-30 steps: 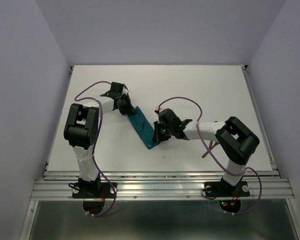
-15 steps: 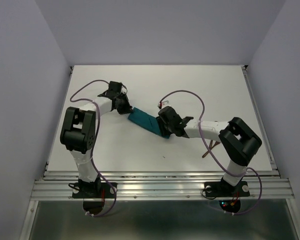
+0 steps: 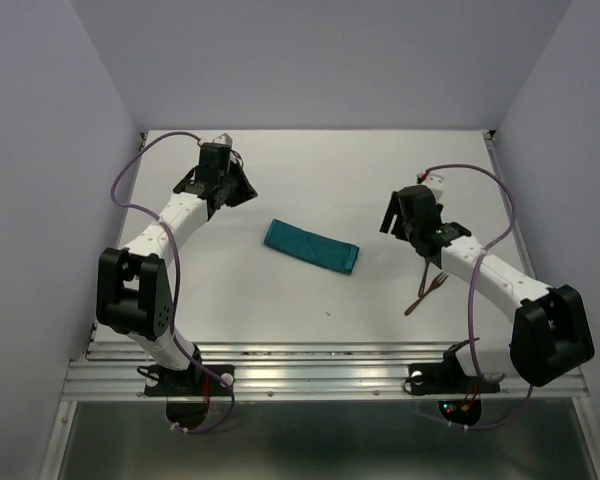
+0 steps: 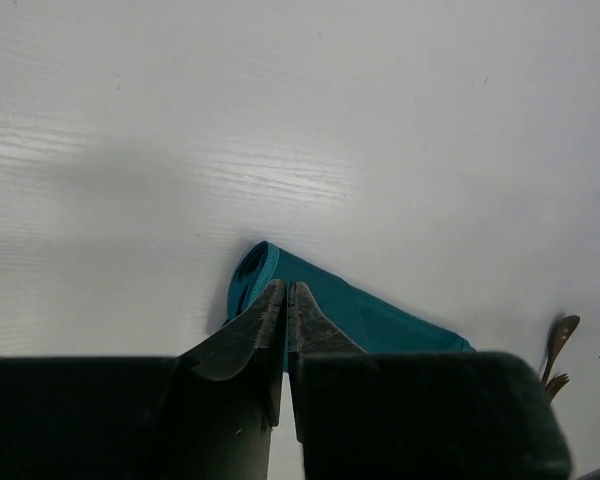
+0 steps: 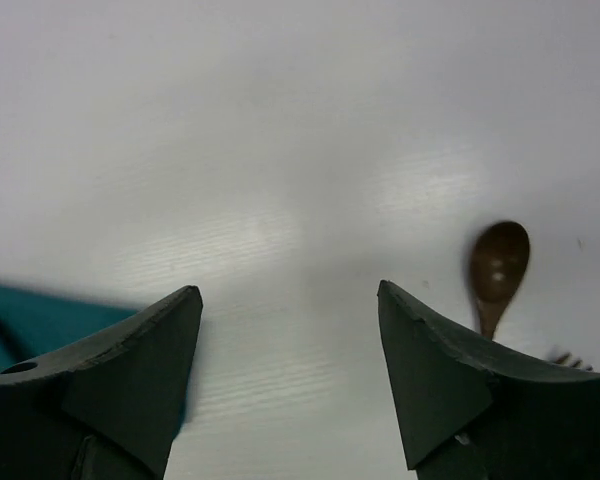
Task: Fold the napkin into a case and place the utensils inside
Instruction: Move the spoon to the center of the board.
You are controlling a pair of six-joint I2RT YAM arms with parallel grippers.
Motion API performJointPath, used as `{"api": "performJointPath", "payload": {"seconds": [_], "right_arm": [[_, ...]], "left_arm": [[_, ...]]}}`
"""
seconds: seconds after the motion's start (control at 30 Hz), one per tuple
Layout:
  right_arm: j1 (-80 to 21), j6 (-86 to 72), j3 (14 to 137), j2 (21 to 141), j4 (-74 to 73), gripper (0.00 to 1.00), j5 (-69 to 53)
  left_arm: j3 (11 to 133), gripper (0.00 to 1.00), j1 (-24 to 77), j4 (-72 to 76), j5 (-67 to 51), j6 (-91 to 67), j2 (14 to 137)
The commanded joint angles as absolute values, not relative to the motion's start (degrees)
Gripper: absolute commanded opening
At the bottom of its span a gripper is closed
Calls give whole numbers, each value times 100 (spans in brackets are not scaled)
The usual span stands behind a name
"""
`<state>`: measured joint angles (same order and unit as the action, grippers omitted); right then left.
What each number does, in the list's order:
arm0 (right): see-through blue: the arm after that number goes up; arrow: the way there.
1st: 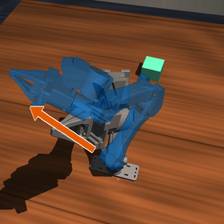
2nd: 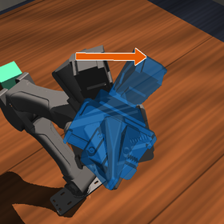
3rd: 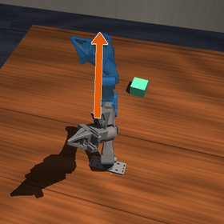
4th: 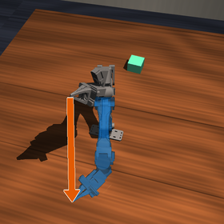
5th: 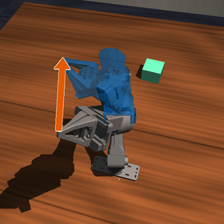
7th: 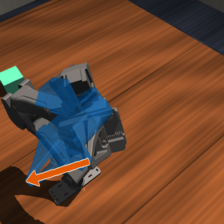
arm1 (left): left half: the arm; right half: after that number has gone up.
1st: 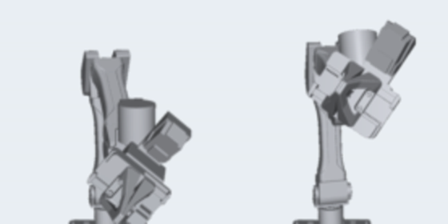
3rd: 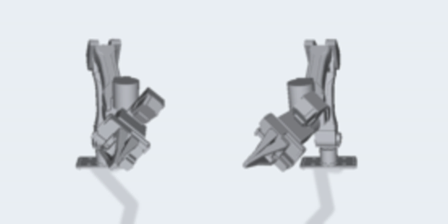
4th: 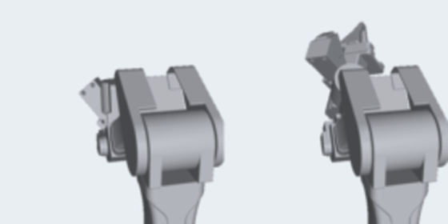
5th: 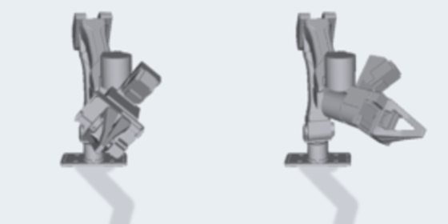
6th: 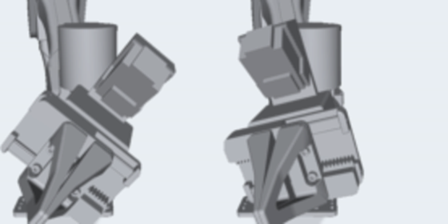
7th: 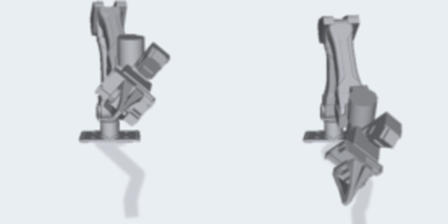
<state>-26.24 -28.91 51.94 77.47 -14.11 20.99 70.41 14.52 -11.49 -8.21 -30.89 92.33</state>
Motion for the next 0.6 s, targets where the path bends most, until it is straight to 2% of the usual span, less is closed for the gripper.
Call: {"api": "performJointPath", "payload": {"seconds": [0.0,0.23,0.57], "right_arm": [[-2024,-3743,4729,7480,-2319,74,1716],[-1143,-4420,4008,7365,-2654,61,1213],[-861,-4421,3841,7734,-2708,60,1187]], "left_arm": [[7242,18,1441,-1362,-948,-2822,9000],[7093,19,1476,-1406,-1300,-2637,8974],[6978,19,1503,-1441,-1415,-2549,8991]]}}
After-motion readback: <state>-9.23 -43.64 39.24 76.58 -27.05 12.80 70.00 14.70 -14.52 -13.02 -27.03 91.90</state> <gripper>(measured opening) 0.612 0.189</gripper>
